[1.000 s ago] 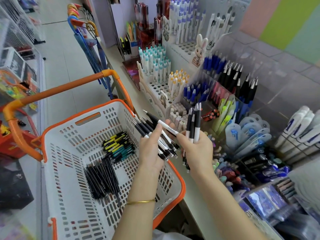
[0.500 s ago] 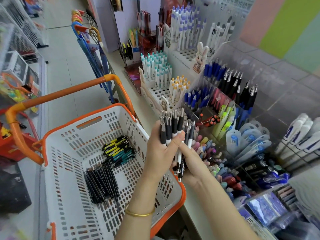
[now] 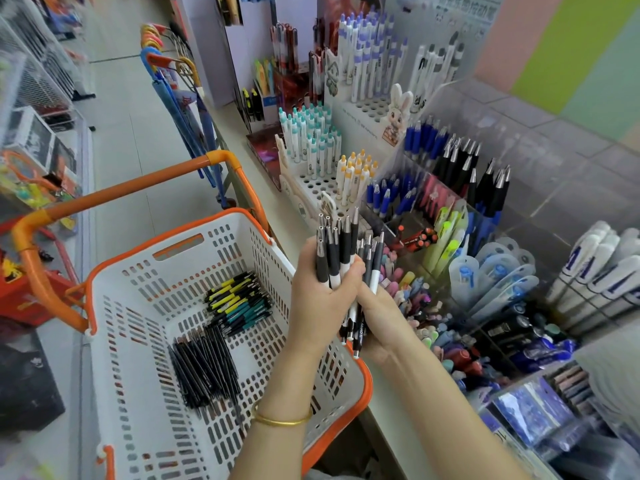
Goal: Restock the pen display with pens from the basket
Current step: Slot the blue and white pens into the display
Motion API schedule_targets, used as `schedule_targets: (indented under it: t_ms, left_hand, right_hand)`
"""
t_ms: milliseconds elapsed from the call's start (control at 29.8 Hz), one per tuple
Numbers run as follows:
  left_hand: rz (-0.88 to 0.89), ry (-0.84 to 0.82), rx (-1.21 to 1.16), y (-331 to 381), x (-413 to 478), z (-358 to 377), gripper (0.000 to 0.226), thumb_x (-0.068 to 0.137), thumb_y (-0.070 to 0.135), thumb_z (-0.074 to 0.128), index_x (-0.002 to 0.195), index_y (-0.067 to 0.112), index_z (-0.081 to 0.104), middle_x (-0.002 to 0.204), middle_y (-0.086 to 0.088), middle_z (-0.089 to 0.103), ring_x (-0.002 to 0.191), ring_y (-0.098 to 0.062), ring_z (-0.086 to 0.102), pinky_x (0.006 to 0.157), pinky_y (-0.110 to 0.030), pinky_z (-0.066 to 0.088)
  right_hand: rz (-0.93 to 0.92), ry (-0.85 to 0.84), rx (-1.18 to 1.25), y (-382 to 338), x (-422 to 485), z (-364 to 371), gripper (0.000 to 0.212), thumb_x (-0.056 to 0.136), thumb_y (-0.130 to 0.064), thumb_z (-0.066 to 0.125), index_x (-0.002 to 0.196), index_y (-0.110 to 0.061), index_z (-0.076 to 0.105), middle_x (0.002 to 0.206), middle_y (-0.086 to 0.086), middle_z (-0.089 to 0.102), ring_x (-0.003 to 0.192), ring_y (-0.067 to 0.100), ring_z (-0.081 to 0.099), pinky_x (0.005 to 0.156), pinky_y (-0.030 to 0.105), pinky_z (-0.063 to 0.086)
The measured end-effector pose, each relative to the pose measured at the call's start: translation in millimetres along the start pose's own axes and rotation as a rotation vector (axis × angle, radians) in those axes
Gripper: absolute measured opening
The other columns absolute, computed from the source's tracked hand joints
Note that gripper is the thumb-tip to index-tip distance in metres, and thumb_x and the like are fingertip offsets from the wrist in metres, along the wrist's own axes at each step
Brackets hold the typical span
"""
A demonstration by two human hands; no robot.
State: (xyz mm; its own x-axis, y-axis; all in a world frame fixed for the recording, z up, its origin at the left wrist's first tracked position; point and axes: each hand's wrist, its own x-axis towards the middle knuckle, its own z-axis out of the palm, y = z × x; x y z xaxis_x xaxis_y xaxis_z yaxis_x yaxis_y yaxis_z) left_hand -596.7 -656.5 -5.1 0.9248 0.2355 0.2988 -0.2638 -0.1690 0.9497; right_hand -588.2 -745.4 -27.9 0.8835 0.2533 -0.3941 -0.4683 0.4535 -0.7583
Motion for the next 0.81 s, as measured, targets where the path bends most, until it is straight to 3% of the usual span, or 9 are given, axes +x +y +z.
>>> schedule_targets:
  t_ms: [101, 168, 235, 369, 571, 705, 739, 806]
  left_hand:
    - [0.035, 0.005, 0.037, -3, -3, 4, 0.031, 0.081, 0.006, 0.075, 0.093, 0.027, 0.056, 0.084, 0.031, 0.062, 0.080, 0.008, 0.061, 0.068, -0.004, 0.043]
    - [0.082, 0.009, 0.084, -4, -6, 5, 0.027, 0.077, 0.021, 0.078, 0.097, 0.019, 0.059, 0.087, 0.029, 0.062, 0.083, 0.006, 0.061, 0.072, -0.006, 0.044]
    - [0.131, 0.014, 0.119, -3, -8, 6, 0.035, 0.076, 0.037, 0.071, 0.099, 0.014, 0.061, 0.087, 0.030, 0.060, 0.084, 0.005, 0.060, 0.075, -0.009, 0.045]
    - [0.193, 0.028, 0.150, -1, -7, 7, 0.034, 0.077, 0.040, 0.066, 0.097, 0.012, 0.062, 0.087, 0.034, 0.059, 0.083, 0.010, 0.058, 0.075, -0.005, 0.043]
    - [0.180, 0.076, 0.138, -5, -6, 5, 0.032, 0.077, 0.036, 0.064, 0.091, 0.008, 0.059, 0.079, 0.030, 0.058, 0.074, 0.011, 0.055, 0.069, -0.007, 0.043]
    - [0.149, 0.172, 0.077, 0, -9, 6, 0.023, 0.079, 0.027, 0.061, 0.091, 0.009, 0.056, 0.080, 0.019, 0.057, 0.078, 0.014, 0.059, 0.071, -0.002, 0.043]
    - [0.142, 0.213, 0.035, -1, -9, 5, 0.023, 0.079, 0.026, 0.061, 0.091, 0.008, 0.055, 0.082, 0.014, 0.059, 0.080, 0.010, 0.061, 0.073, -0.006, 0.045]
    - [0.100, 0.281, -0.051, -3, -7, 3, 0.032, 0.080, 0.028, 0.061, 0.093, -0.001, 0.058, 0.084, -0.002, 0.065, 0.083, -0.007, 0.066, 0.076, -0.023, 0.053]
  right_hand:
    - [-0.099, -0.013, -0.053, 2, 0, 0, 0.020, 0.089, -0.021, 0.063, 0.102, -0.006, 0.067, 0.090, 0.015, 0.066, 0.084, 0.027, 0.065, 0.069, 0.036, 0.053]
    - [-0.179, -0.009, -0.105, 4, 0, 2, 0.010, 0.087, -0.019, 0.061, 0.089, -0.012, 0.069, 0.085, 0.011, 0.066, 0.085, 0.024, 0.064, 0.070, 0.036, 0.052]
    - [-0.246, -0.006, -0.117, 4, -1, 5, 0.013, 0.080, -0.020, 0.058, 0.075, -0.017, 0.070, 0.078, 0.006, 0.066, 0.077, 0.017, 0.063, 0.067, 0.031, 0.051]
    - [-0.293, 0.004, -0.121, 1, -2, 11, 0.015, 0.073, -0.016, 0.058, 0.059, -0.020, 0.063, 0.063, 0.003, 0.058, 0.061, 0.014, 0.056, 0.057, 0.027, 0.046]
    - [-0.303, 0.040, -0.099, 0, -1, 14, 0.013, 0.070, -0.012, 0.063, 0.058, -0.020, 0.064, 0.058, 0.001, 0.058, 0.056, 0.013, 0.056, 0.051, 0.025, 0.046]
    - [-0.331, 0.050, -0.153, 2, 0, 8, 0.012, 0.087, -0.006, 0.064, 0.076, -0.010, 0.065, 0.070, 0.008, 0.064, 0.068, 0.020, 0.061, 0.061, 0.031, 0.052]
    - [-0.341, 0.045, -0.165, 1, -1, 8, 0.010, 0.088, -0.013, 0.066, 0.083, -0.004, 0.064, 0.076, 0.013, 0.064, 0.072, 0.024, 0.061, 0.066, 0.036, 0.052]
    - [-0.340, 0.042, -0.222, -1, -4, 9, 0.038, 0.083, -0.025, 0.071, 0.095, 0.007, 0.056, 0.083, 0.020, 0.060, 0.076, 0.028, 0.059, 0.067, 0.041, 0.050]
